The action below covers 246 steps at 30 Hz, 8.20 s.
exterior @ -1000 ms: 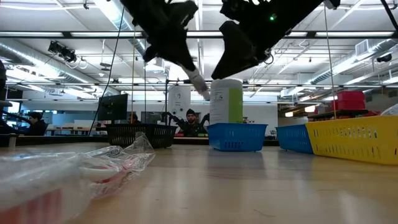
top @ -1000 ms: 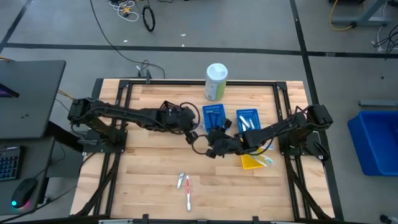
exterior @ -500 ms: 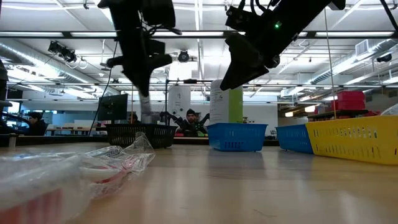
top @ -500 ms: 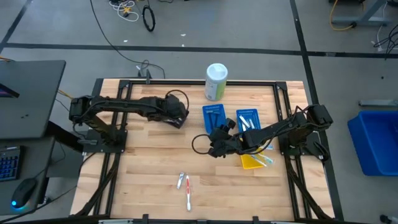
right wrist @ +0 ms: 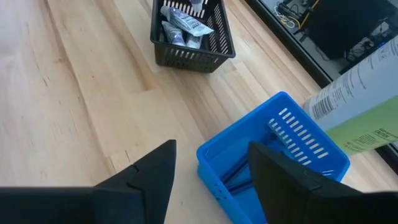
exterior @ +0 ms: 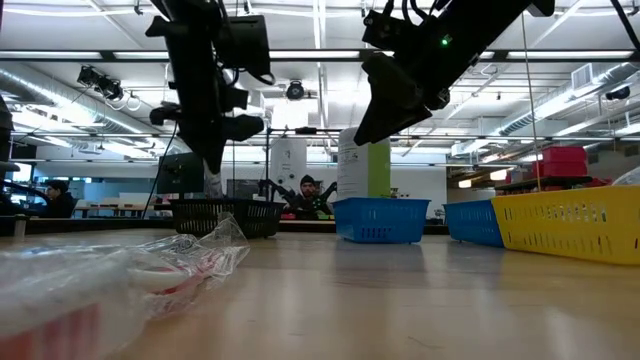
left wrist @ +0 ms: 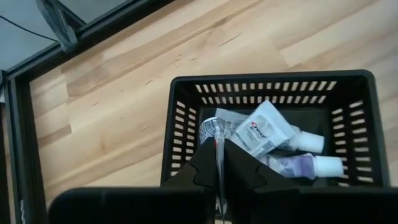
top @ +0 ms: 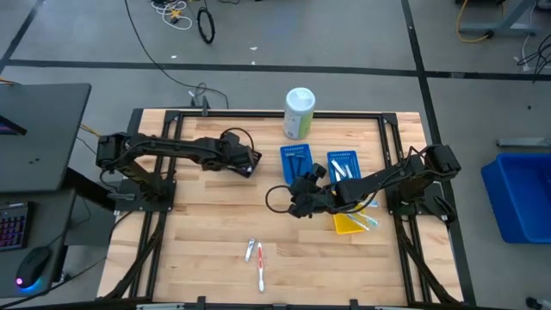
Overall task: Pick & Place Travel size toiletries
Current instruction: Put the toothpaste into the black basket, then put the nail cutter into the right blue basket, then put the orange toothbrush into the yellow basket
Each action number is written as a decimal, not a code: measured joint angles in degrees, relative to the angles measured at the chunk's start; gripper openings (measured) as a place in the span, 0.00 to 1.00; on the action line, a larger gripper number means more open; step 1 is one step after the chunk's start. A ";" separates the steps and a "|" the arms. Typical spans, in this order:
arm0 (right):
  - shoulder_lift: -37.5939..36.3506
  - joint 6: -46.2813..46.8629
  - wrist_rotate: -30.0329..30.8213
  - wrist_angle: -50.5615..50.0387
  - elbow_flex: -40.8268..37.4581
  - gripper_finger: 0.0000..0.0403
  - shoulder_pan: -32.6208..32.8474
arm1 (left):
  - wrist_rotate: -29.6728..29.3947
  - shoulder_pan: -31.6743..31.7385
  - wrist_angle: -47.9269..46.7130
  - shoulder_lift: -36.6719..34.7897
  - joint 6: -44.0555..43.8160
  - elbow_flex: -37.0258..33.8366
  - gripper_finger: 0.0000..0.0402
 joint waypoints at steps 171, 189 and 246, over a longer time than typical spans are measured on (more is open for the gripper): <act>-21.53 31.65 -12.78 -45.98 -5.64 0.19 -9.42 | 13.84 -29.56 15.58 20.00 11.61 18.58 0.36; -21.46 27.10 -17.99 -28.96 -23.94 0.27 -17.52 | 15.45 -29.53 15.72 20.00 15.72 18.58 0.33; -19.34 -9.49 -22.53 24.00 -18.08 0.49 -13.94 | 31.42 -38.04 10.94 27.26 67.18 18.87 0.04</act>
